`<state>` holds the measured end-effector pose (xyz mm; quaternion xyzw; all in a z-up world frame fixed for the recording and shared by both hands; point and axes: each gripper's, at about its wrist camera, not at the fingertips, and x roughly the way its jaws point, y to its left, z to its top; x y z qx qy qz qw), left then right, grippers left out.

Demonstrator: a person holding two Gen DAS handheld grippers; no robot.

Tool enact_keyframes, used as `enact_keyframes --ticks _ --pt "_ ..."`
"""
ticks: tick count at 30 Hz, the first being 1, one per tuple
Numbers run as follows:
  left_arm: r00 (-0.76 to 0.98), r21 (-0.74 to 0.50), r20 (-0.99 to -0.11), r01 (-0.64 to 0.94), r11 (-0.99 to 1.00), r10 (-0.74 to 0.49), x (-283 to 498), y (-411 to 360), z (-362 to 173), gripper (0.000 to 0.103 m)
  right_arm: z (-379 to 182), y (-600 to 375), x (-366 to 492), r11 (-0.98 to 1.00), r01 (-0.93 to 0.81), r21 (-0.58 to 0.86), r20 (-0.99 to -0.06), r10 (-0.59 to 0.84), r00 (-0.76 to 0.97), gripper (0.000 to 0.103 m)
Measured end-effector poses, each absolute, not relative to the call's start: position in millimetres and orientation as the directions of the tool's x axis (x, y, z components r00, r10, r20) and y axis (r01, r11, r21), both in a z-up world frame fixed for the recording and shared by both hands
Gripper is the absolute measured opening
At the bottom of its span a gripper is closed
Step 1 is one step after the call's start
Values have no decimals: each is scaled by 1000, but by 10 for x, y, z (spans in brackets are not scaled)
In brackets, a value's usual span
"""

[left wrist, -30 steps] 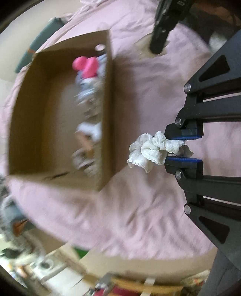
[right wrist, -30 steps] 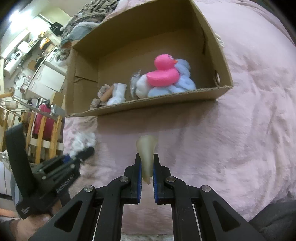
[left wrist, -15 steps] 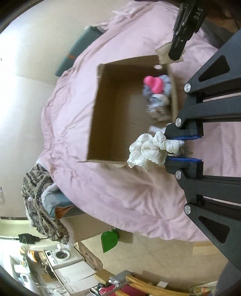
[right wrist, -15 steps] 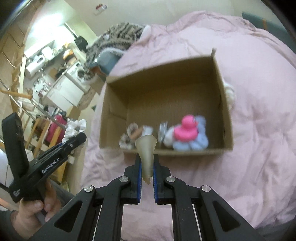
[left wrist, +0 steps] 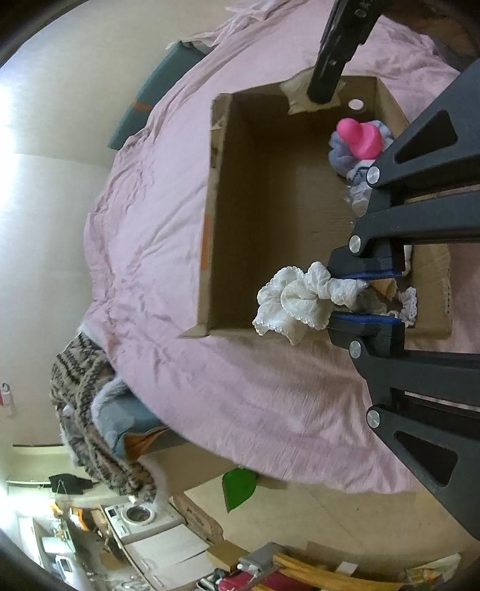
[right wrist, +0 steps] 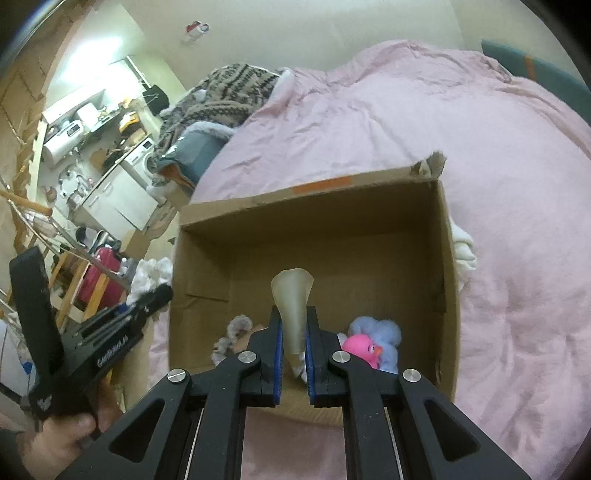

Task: Organize soft objects
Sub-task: 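Carry the cone cup and white scrunchie over the box and lower them in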

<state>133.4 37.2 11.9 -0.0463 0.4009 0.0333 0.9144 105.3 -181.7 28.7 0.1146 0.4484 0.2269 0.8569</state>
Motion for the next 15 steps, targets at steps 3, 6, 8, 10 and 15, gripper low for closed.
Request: enact_keyframes --ticks 3,6,8,10,15 --pt "655 -64 -755 -102 993 19 1392 374 -23 13 82 -1795 1108 871 -267 412 -735 491 468 12" --pt "646 -70 -763 -99 993 11 1442 382 -90 14 -57 -1759 1146 875 -255 412 -755 484 442 12" --pt "641 -70 -767 -100 993 11 1466 384 -133 14 -106 -1755 1161 875 -250 415 -762 484 431 12" --pt "633 -73 -774 -100 992 6 1472 382 -180 14 -150 -1757 1182 872 -245 423 -765 489 420 12" --pt "617 -80 -787 -79 994 -14 1485 347 -225 14 -258 -1719 1241 861 -235 450 -774 508 378 12"
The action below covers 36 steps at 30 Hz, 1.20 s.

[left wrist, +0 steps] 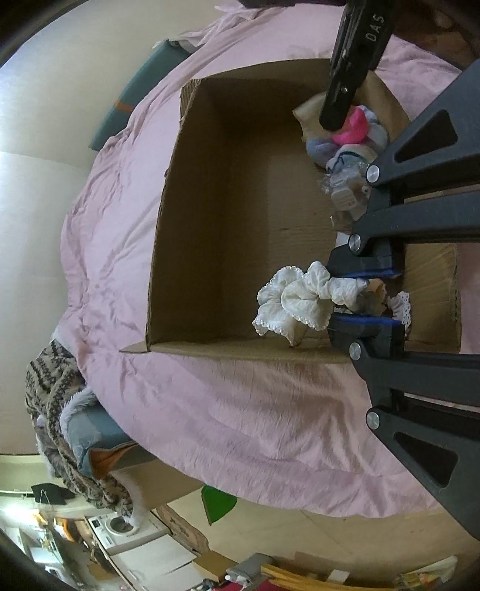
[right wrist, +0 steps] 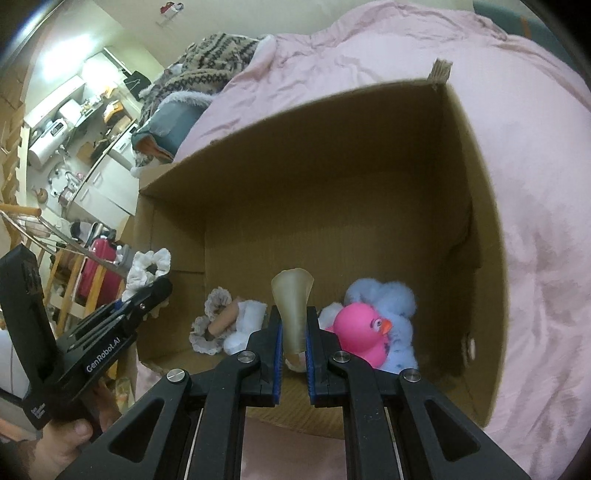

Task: Organize soft objects
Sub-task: 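Carry the cone cup and white scrunchie over the box and lower them in, then open both grippers to release the items and lift out of the box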

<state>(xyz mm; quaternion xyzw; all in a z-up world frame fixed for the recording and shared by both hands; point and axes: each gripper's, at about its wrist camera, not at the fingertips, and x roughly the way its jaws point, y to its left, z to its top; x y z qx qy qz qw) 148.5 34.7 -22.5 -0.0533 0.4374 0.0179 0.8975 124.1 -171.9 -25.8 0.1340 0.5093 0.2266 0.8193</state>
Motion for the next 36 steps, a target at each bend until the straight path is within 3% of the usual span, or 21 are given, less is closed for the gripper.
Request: enact_keyframes --ticks 10,13,17,20,21,22,24,25,26,28,36 --pt "578 -108 -812 -17 994 -78 1488 217 -290 15 -312 -1683 1221 827 -255 501 -754 562 341 13" --pt "578 -124 -810 -2 992 -100 1473 189 -295 22 -310 -1706 1225 818 -250 518 -746 575 336 14" --pt "572 -126 -813 2 992 -104 1456 166 -307 23 -299 -1753 1227 789 -237 567 -717 614 331 18" --pt "576 -130 -811 -8 991 -102 1441 155 -291 37 -289 -1776 1224 767 -229 599 -696 640 325 21" --pt "583 -128 -807 -13 992 -96 1429 151 -274 51 -281 -1778 1221 767 -230 599 -694 641 328 22" --pt "593 -127 -800 -16 992 -93 1412 144 -254 61 -273 -1779 1217 767 -231 599 -693 641 331 24" --pt "613 -128 -784 -10 992 -95 1383 137 -206 66 -260 -1785 1215 760 -228 608 -685 648 334 30" --pt "615 -126 -783 -6 992 -96 1379 130 -189 67 -249 -1791 1214 757 -226 613 -681 651 335 38" --pt "615 -121 -783 -7 993 -91 1373 123 -178 67 -237 -1801 1206 753 -225 618 -675 655 339 56" --pt "619 -113 -782 -19 993 -77 1357 126 -163 67 -195 -1829 1192 757 -223 614 -667 649 365 73" --pt "675 -119 -737 -73 990 -39 1204 266 113 67 217 -1899 1001 866 -246 435 -679 495 541 79"
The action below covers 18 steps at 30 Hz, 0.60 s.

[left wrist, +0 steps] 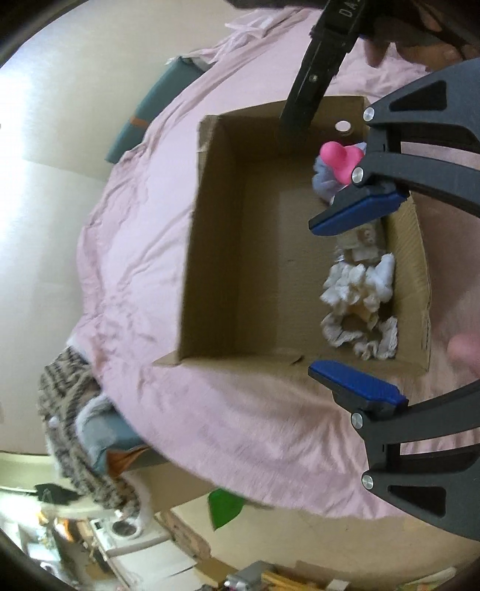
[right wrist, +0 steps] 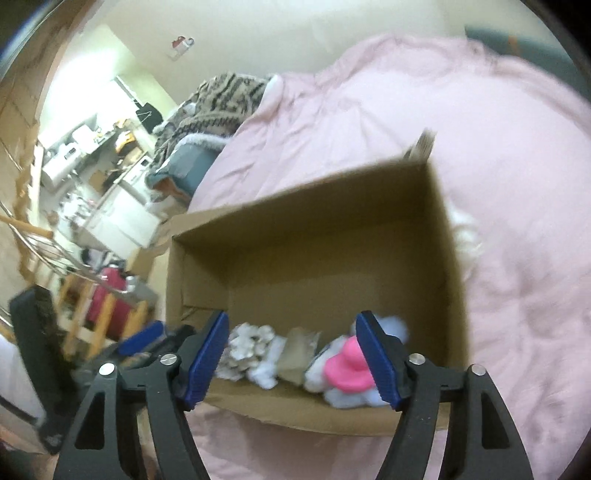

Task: Organize soft objects
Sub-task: 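Open both grippers to release the items and lift out of the box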

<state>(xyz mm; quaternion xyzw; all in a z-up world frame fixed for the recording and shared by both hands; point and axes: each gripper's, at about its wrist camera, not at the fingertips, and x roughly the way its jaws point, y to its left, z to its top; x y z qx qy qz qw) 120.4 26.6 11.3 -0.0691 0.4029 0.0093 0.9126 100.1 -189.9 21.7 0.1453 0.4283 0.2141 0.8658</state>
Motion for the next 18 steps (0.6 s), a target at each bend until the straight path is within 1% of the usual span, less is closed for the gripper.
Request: enact_keyframes --ticks 2,3,4,5,6,9,10,11,13,18 --pt "688 -115 -725 -80 990 -29 1154 291 190 68 337 -1927 901 883 -254 393 -667 465 583 86" --pt "694 -112 -720 -90 990 -18 1120 308 222 75 383 -1934 864 891 -256 375 -664 451 596 88" --pt "700 -110 -714 -98 989 -10 1093 321 246 82 422 -1948 829 896 -258 362 -661 442 606 94" --pt "709 -108 -705 -104 989 -2 1052 338 281 83 462 -1957 791 900 -259 350 -657 433 617 100" --pt "714 -105 -700 -107 989 3 1030 350 306 85 499 -1965 755 905 -257 340 -654 424 627 102" --pt "722 -87 -692 -109 990 19 955 370 390 90 573 -2027 661 914 -236 330 -637 400 659 103" --pt "722 -90 -691 -112 990 19 933 382 416 93 577 -2051 641 918 -223 327 -637 388 666 103" --pt "723 -98 -691 -114 989 15 893 389 438 94 587 -2086 604 919 -213 331 -632 384 673 103" --pt "725 -108 -688 -121 987 14 812 411 460 94 609 -2119 551 923 -202 327 -626 372 685 103" --pt "735 -88 -678 -120 989 29 598 413 513 95 719 -2139 372 946 -197 259 -607 318 728 103"
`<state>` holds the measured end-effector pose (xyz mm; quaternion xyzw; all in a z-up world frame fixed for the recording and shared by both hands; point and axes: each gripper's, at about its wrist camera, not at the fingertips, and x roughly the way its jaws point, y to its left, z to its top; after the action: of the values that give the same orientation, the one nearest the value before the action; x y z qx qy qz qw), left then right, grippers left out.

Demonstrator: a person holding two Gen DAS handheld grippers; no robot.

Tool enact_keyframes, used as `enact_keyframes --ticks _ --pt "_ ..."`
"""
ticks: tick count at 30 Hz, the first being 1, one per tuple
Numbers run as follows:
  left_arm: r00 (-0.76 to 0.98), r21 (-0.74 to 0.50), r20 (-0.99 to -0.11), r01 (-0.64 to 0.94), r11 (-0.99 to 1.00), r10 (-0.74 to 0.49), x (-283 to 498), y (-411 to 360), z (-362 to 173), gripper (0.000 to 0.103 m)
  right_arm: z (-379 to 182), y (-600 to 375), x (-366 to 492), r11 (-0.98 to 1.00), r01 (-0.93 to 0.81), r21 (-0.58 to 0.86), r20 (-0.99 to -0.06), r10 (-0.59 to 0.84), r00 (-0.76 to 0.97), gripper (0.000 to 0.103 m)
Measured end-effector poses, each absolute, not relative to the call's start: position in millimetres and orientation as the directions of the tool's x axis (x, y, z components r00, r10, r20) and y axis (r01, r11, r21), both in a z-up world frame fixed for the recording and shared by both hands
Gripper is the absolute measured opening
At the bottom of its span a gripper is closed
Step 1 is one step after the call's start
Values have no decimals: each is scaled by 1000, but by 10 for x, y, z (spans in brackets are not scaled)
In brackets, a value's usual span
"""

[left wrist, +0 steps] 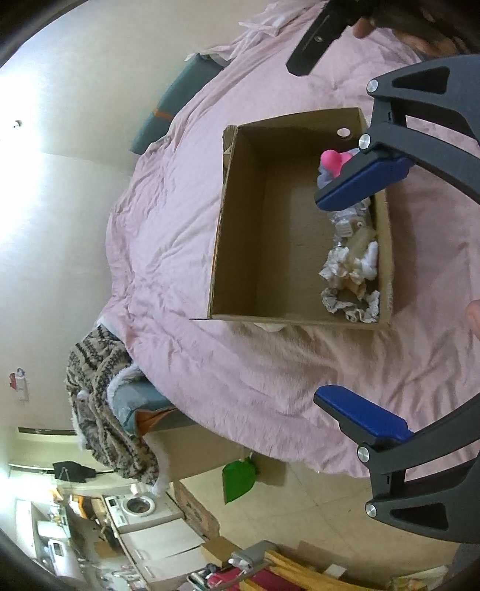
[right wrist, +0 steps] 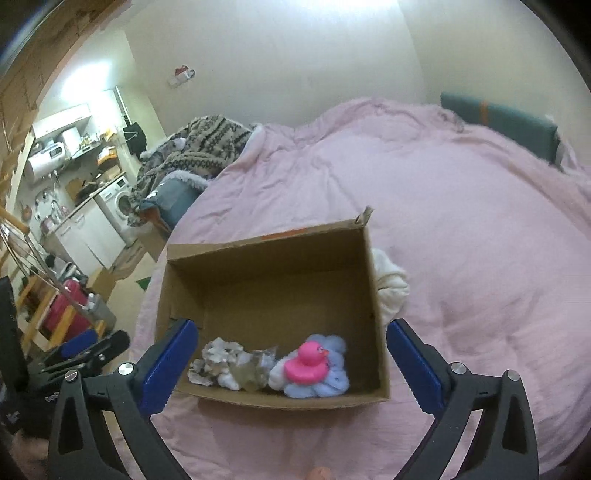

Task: Organize soft objects

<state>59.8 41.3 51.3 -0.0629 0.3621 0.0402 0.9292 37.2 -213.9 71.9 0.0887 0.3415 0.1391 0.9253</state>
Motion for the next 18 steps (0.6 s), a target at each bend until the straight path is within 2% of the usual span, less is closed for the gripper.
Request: enact_keyframes --ticks 5,8,18 --pt "738 -66 -674 -112 992 39 412 381 544 95 752 -2162 205 957 -197 214 -612 289 736 103" --pt "740 -53 -670 -115 992 50 317 363 560 101 751 -2155 116 961 -199 190 -614 275 740 103" --pt "753 -37 -654 -135 990 78 53 360 567 102 635 -2135 -109 965 -191 180 -625 262 735 103"
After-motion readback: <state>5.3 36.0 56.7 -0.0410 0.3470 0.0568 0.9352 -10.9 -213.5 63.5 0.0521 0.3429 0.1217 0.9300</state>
